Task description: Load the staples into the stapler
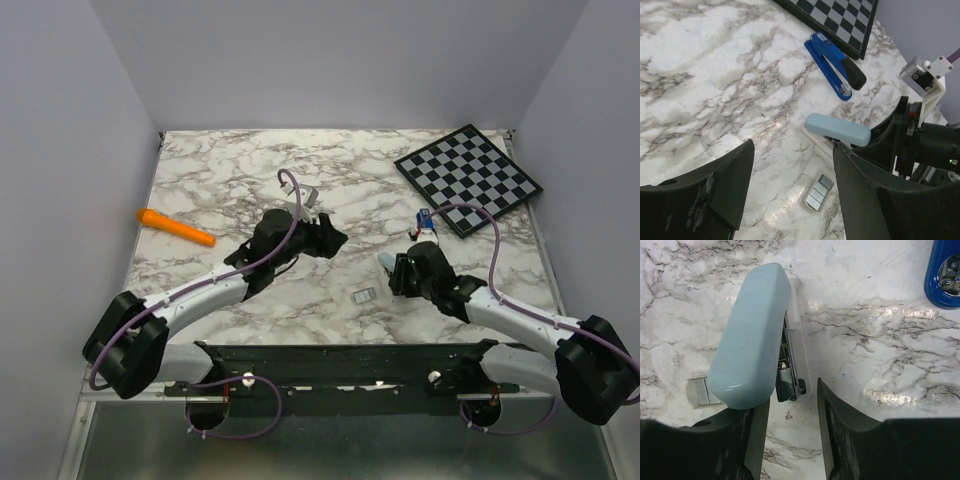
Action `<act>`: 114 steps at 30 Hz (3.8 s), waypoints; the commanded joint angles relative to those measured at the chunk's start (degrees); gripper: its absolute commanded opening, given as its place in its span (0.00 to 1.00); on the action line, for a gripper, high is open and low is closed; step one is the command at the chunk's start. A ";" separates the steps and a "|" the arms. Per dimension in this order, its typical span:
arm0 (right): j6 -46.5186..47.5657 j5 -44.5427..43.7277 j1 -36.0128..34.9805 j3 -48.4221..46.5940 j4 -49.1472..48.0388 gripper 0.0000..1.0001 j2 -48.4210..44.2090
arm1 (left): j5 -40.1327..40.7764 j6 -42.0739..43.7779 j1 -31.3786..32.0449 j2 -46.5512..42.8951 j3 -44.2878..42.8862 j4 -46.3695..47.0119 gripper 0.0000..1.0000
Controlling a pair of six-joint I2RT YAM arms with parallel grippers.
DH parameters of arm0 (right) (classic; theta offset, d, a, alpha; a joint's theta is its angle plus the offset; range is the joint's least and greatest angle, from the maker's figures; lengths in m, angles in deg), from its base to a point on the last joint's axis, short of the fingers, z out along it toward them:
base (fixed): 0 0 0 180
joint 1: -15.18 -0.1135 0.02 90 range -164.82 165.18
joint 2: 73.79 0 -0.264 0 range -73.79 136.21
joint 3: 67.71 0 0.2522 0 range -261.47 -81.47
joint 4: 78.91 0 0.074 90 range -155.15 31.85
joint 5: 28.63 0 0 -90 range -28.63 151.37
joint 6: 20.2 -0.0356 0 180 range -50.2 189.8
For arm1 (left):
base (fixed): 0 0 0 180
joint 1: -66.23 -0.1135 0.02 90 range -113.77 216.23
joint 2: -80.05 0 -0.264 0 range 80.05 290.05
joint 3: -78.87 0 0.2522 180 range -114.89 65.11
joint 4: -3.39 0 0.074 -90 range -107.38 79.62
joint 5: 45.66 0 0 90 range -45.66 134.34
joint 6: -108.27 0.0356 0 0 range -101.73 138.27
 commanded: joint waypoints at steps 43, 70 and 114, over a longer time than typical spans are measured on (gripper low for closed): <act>6.23 1.84 0.30 -34.91 40.26 0.63 17.33 | 41.19 24.70 -2.57 -35.53 10.67 -9.78 0.99; 5.35 2.99 0.30 -28.59 31.74 0.10 30.60 | 39.08 24.18 -3.44 -34.13 9.79 -9.33 0.99; 10.19 -5.43 24.11 -44.32 34.46 0.81 6.11 | 40.13 14.60 -16.10 -35.09 2.42 -24.70 0.99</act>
